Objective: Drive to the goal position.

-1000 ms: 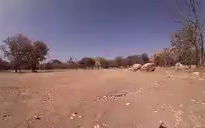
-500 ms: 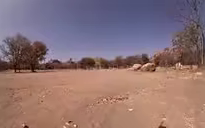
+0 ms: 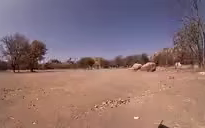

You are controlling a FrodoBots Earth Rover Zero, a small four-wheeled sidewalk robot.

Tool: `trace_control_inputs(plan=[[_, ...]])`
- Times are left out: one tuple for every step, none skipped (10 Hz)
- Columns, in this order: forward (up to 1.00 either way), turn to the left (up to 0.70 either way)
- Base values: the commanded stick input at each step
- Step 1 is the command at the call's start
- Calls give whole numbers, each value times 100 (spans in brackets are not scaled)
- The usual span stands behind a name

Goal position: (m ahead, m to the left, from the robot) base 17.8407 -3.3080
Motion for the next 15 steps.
trace_control_inputs(plan=[[50,0],[50,0],[50,0],[50,0],[50,0],[50,0],[50,0],[50,0],[50,0],[50,0],[50,0],[50,0],[50,0],[50,0],[50,0]])
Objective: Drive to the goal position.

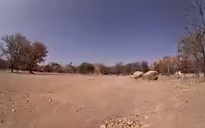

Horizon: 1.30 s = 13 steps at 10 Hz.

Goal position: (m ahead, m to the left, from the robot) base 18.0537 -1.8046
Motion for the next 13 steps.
trace_control_inputs(plan=[[50,0],[50,0],[50,0],[50,0],[50,0],[50,0],[50,0],[50,0],[50,0],[50,0],[50,0],[50,0],[50,0]])
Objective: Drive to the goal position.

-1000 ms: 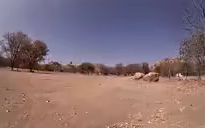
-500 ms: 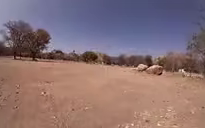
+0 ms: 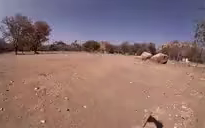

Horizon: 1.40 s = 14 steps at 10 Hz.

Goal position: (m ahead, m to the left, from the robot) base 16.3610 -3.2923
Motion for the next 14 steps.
trace_control_inputs(plan=[[50,0],[50,0],[50,0],[50,0],[50,0],[50,0],[50,0],[50,0],[50,0],[50,0],[50,0],[50,0],[50,0],[50,0]])
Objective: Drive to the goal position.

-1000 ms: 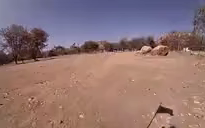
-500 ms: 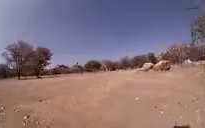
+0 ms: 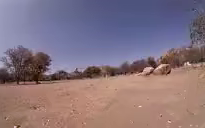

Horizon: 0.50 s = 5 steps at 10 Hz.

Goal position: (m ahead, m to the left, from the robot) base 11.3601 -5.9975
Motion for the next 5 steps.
trace_control_inputs(plan=[[50,0],[50,0],[50,0],[50,0],[50,0]])
